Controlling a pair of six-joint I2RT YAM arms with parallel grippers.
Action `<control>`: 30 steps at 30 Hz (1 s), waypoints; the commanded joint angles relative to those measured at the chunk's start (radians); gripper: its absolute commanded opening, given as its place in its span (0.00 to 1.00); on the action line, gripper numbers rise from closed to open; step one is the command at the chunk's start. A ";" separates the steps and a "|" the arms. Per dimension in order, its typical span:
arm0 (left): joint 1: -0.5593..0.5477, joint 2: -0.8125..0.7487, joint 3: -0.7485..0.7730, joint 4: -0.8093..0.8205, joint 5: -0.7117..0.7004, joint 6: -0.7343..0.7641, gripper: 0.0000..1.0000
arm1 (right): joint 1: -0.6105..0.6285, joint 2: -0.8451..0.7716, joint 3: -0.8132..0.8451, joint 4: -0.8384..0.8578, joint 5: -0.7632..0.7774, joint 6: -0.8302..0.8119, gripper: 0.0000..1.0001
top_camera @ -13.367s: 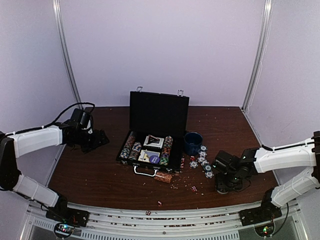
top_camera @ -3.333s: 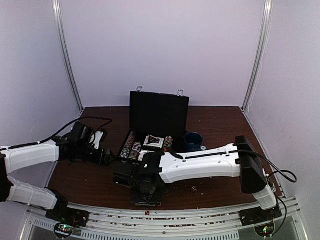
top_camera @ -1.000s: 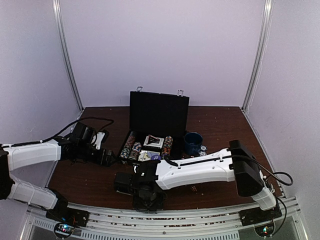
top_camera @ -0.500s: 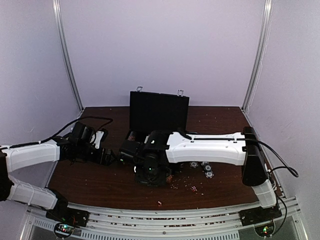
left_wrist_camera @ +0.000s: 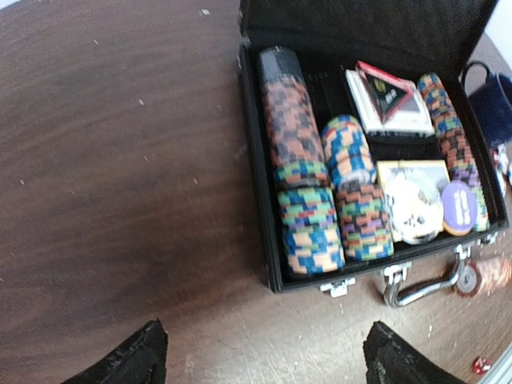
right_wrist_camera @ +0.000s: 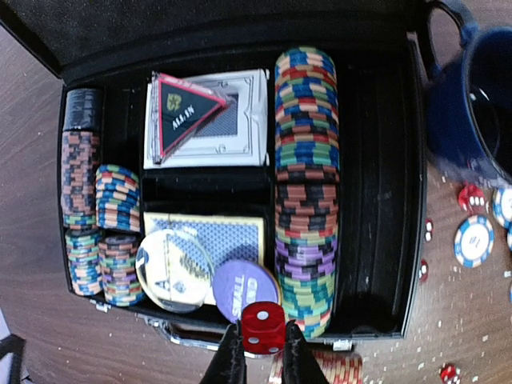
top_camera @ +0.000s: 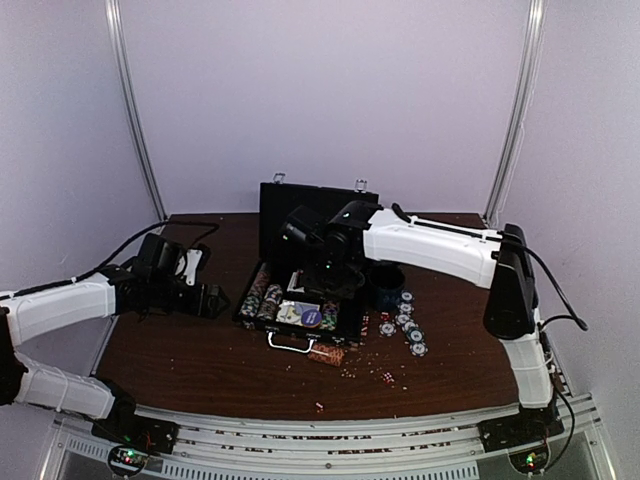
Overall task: Pack up texas hold em set
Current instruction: Place the dice in the slot.
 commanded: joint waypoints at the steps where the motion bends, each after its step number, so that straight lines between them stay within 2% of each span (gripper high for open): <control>1: 0.044 0.039 0.092 0.017 -0.021 0.014 0.88 | -0.041 0.051 0.030 0.047 0.005 -0.095 0.00; 13: 0.233 0.117 0.183 -0.022 0.050 0.055 0.88 | -0.119 0.118 0.048 0.118 -0.061 -0.177 0.00; 22: 0.260 0.142 0.195 -0.018 0.049 0.058 0.87 | -0.144 0.191 0.123 0.147 -0.140 -0.223 0.00; 30: 0.261 0.144 0.191 -0.018 0.046 0.055 0.87 | -0.149 0.215 0.154 0.102 -0.177 -0.232 0.00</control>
